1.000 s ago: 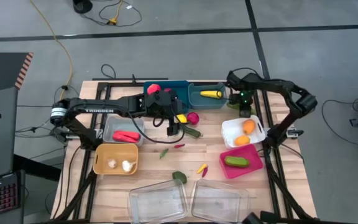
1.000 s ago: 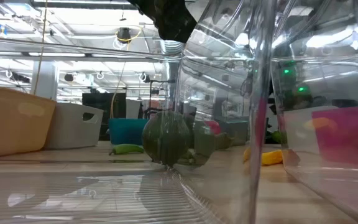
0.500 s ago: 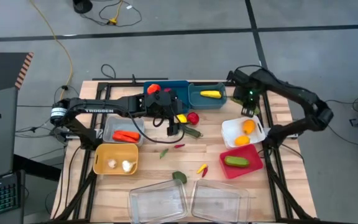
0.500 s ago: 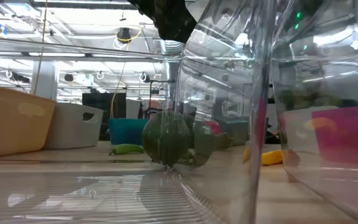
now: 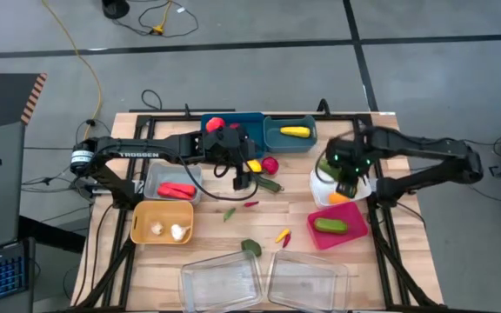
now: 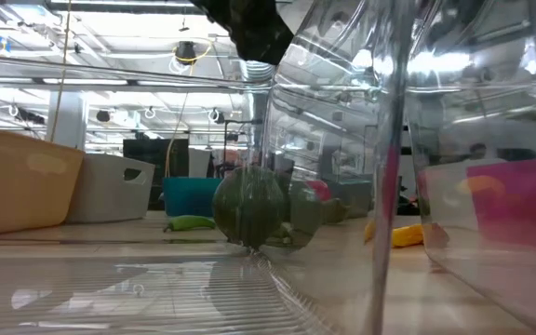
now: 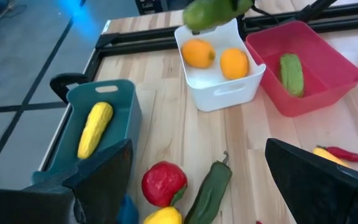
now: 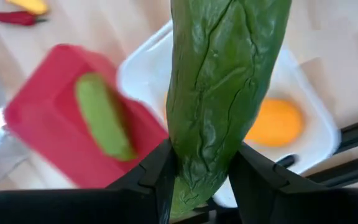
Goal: Sort produce into baskets
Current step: Put the chayote into the pink bin, then put the tomato into the blue bin
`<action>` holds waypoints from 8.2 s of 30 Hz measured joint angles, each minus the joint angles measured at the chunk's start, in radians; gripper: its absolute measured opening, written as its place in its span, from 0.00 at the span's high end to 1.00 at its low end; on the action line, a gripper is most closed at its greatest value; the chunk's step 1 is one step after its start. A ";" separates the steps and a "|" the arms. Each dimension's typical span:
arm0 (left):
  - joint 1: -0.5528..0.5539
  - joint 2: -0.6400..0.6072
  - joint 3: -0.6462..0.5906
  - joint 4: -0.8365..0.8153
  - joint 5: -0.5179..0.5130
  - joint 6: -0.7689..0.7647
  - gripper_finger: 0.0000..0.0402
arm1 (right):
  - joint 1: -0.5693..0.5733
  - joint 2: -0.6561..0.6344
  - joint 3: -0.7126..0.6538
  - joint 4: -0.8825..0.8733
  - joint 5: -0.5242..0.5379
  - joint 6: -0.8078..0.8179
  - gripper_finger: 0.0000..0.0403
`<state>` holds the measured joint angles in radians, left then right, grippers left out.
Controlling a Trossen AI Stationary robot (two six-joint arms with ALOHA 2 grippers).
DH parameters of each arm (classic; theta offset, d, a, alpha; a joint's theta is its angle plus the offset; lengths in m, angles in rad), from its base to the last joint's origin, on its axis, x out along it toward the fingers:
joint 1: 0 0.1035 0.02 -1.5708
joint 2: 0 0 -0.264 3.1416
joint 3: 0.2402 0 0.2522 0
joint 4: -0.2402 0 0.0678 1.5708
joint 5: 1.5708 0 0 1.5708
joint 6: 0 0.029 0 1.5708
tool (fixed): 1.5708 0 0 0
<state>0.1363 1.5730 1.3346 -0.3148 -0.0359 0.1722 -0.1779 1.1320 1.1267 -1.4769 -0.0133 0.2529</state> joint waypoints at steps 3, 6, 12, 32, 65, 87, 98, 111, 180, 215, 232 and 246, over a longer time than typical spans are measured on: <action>0.000 0.000 0.000 -0.020 0.000 -0.001 0.12 | 0.125 -0.002 0.000 0.005 -0.016 0.131 0.61; 0.000 0.000 0.000 -0.038 0.000 -0.039 0.12 | 0.251 0.007 0.000 0.033 -0.018 0.251 0.61; 0.000 0.000 0.000 -0.100 -0.002 -0.099 0.12 | 0.452 0.052 0.000 0.137 -0.017 0.401 0.60; -0.086 0.000 0.000 -0.286 0.084 -0.080 0.12 | 0.657 0.332 0.000 0.154 -0.032 0.476 0.60; -0.181 0.000 0.000 -0.229 0.068 -0.090 0.12 | 0.653 0.357 -0.001 0.004 -0.042 0.472 0.37; -0.180 -0.002 0.040 -0.097 0.001 -0.087 0.12 | 0.507 0.163 0.079 0.332 0.294 0.254 0.37; -0.180 -0.163 0.082 -0.251 -0.072 -0.076 0.12 | 0.422 0.223 0.079 0.633 0.304 -0.001 0.37; -0.184 -0.443 -0.213 -0.245 -0.083 -0.190 0.12 | 0.325 0.378 0.079 0.642 0.369 0.086 0.37; -0.184 -0.640 -0.751 0.280 -0.119 -0.270 0.12 | -0.006 0.737 0.080 0.943 0.358 0.139 0.04; -0.185 -0.640 -0.751 0.280 -0.126 -0.270 0.12 | 0.029 0.760 0.434 0.807 0.287 0.003 0.30; -0.184 -0.640 -0.751 0.278 -0.125 -0.263 0.12 | -0.097 0.788 0.433 1.026 0.303 -0.052 0.28; -0.185 -0.640 -0.751 0.278 -0.125 -0.262 0.12 | -0.165 0.788 0.434 1.017 0.296 -0.051 0.09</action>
<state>-0.0482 0.9333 0.5838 -0.0368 -0.1604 -0.0902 -0.3424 1.9196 1.5602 -0.4602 0.2823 0.2016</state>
